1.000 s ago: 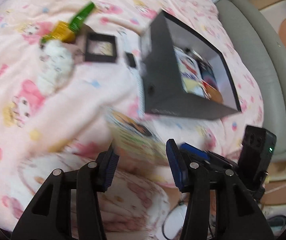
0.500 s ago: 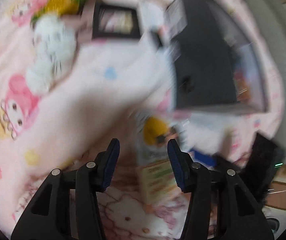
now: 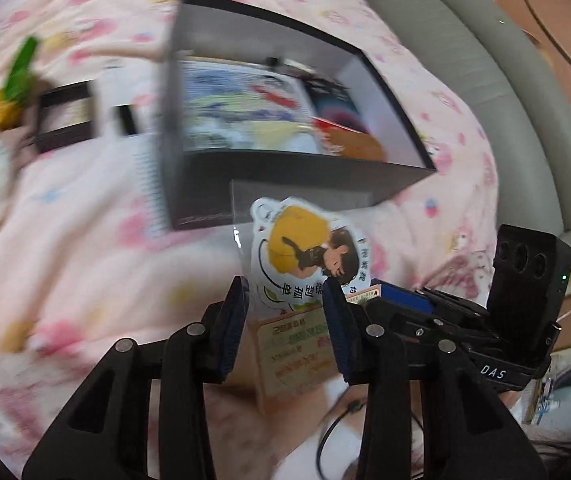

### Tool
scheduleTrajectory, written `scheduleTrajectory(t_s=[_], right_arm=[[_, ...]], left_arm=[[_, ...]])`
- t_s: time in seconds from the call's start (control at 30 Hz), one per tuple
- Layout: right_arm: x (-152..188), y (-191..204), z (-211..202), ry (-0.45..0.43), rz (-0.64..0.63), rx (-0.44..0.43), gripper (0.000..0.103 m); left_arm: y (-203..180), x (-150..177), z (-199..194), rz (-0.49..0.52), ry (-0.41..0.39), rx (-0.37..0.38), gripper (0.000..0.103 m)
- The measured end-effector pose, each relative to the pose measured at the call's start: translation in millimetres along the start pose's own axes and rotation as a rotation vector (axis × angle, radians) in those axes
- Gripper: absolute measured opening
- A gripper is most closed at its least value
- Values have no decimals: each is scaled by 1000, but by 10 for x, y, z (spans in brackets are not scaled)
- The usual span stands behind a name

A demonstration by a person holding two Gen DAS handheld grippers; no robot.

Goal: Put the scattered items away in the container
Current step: 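Close the left gripper on the card and lift it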

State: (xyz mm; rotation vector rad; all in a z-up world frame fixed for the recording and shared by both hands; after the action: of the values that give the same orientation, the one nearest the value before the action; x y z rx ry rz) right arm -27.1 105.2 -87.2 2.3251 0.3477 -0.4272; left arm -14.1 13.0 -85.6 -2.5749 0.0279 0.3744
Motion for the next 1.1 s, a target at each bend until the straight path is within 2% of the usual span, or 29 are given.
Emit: scheduleTrajectory(t_s=[0.03, 0.13, 0.2, 0.27, 0.3, 0.43, 0.53, 0.67, 0.73, 0.87, 0.97, 1.03, 1.1], right_arm=[[-15, -80, -60, -16, 5, 23, 26], [25, -338, -128, -32, 46, 106, 26], [105, -465, -82, -20, 91, 125, 26], [177, -526, -14, 8, 121, 141, 27], [192, -528, 27, 14, 115, 161, 31], [81, -497, 32, -31, 78, 243, 44], [87, -631, 53, -23, 119, 288, 45], [179, -802, 151, 35, 184, 255, 46], [183, -757, 164, 41, 174, 224, 47], [143, -527, 133, 12, 112, 106, 46], [73, -538, 57, -45, 92, 168, 46], [58, -658, -2, -76, 123, 238, 46], [86, -781, 8, -69, 168, 286, 48]], left_arm=[[-83, -35, 132, 7, 0, 25, 44], [-78, -72, 425, -23, -9, 23, 45], [-8, 5, 600, -52, 20, 29, 45], [70, 75, 640, -69, 39, 8, 45], [72, 78, 627, -75, 38, 16, 45], [25, 39, 575, -63, -4, 16, 47], [59, 116, 674, -70, 35, -11, 47], [6, 159, 727, -33, 47, -23, 50], [-11, 162, 736, -23, 46, -23, 50], [-79, 157, 648, -4, 6, 14, 50], [4, 140, 604, -27, -7, 3, 50], [16, 152, 614, -38, -3, 8, 50], [0, 162, 612, -27, 1, 0, 50]])
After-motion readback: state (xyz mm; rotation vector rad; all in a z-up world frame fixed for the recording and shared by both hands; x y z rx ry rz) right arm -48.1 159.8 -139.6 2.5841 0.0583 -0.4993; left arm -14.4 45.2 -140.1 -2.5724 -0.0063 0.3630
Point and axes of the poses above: each gripper's, at about its wrist camera, not at the fingertips, and z roughly the way its jaws point, y to its left, x to its underside, the point moved 10 cm from there along z, roughly the way its jaws point, and after that the axes turned 2 degrees about -x, right-handed, at the moved point
